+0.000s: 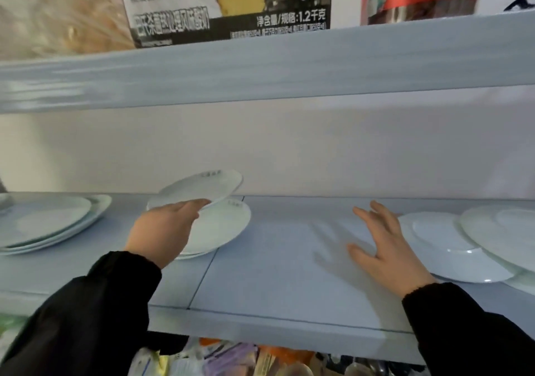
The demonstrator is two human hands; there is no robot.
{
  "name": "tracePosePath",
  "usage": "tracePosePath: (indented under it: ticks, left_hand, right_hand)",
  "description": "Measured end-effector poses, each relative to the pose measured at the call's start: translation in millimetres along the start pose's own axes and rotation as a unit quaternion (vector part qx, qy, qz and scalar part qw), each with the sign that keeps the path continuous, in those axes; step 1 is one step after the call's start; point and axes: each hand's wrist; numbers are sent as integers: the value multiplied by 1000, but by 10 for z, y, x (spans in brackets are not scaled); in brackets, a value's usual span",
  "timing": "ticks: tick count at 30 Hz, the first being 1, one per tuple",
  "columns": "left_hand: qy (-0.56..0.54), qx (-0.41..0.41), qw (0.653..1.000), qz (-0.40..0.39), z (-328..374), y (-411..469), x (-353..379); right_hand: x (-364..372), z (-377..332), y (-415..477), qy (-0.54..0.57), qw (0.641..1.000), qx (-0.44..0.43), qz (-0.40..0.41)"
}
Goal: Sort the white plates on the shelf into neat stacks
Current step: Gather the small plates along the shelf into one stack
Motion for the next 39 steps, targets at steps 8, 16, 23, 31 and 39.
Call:
tracePosePath:
  ticks: [8, 16, 23, 31, 39]
  left_hand:
    - [-51, -54, 996, -39, -384, -618, 425]
    - [-127, -64, 990, -22, -369, -649, 495]
    - [-141, -68, 987, -44, -393, -678, 506]
    - [-160, -52, 985, -44, -435, -711, 523]
    - [-132, -58, 988, -60, -452, -701, 540]
  right_hand:
    - [680, -601, 165, -45, 985, -96, -137]
    - [1003, -962, 188, -69, 972, -129, -186]
    - [959, -864, 156, -81, 978, -84, -175]
    - [993, -824, 131, -104, 984, 0, -142]
    - [963, -807, 157, -135, 984, 53, -108]
Point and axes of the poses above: each hand's wrist, its own y-axis towards the middle knuckle, its own x-axis out of the palm, z = x × y, and after that the axes turned 2 degrees about z, right-handed
